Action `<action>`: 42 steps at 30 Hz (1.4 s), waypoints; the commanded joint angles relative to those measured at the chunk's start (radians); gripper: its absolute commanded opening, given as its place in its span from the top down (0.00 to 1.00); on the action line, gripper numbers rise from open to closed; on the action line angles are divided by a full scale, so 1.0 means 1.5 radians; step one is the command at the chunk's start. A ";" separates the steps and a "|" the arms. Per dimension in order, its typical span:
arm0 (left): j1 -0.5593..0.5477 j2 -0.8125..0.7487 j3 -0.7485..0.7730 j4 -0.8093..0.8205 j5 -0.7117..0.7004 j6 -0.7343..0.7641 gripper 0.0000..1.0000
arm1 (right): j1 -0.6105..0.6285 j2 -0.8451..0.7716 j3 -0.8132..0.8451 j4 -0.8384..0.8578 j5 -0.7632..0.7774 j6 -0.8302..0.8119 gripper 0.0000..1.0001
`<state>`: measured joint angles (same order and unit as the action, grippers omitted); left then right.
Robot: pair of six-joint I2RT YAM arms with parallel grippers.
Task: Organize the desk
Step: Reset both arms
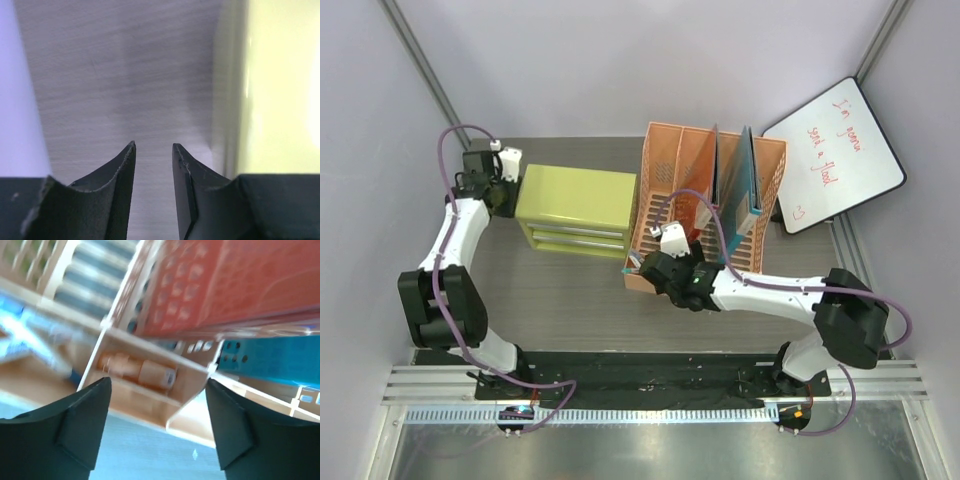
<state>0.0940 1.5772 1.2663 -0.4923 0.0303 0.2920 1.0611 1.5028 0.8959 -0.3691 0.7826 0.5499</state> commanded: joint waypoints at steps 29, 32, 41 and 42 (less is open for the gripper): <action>-0.033 -0.341 0.043 -0.389 0.303 -0.111 0.33 | -0.177 -0.302 0.367 -0.392 -0.173 -0.053 0.00; -0.033 -0.337 0.066 -0.383 0.308 -0.128 0.34 | -0.177 -0.300 0.381 -0.397 -0.177 -0.055 0.00; -0.036 -0.336 0.100 -0.384 0.301 -0.145 0.34 | -0.177 -0.315 0.421 -0.391 -0.179 -0.079 0.00; -0.037 -0.336 0.101 -0.384 0.300 -0.146 0.34 | -0.177 -0.316 0.423 -0.391 -0.178 -0.080 0.00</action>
<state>0.0414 1.0927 1.3838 -1.0672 0.4679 0.0982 0.7910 1.0466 1.4837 -0.9661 0.5205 0.4541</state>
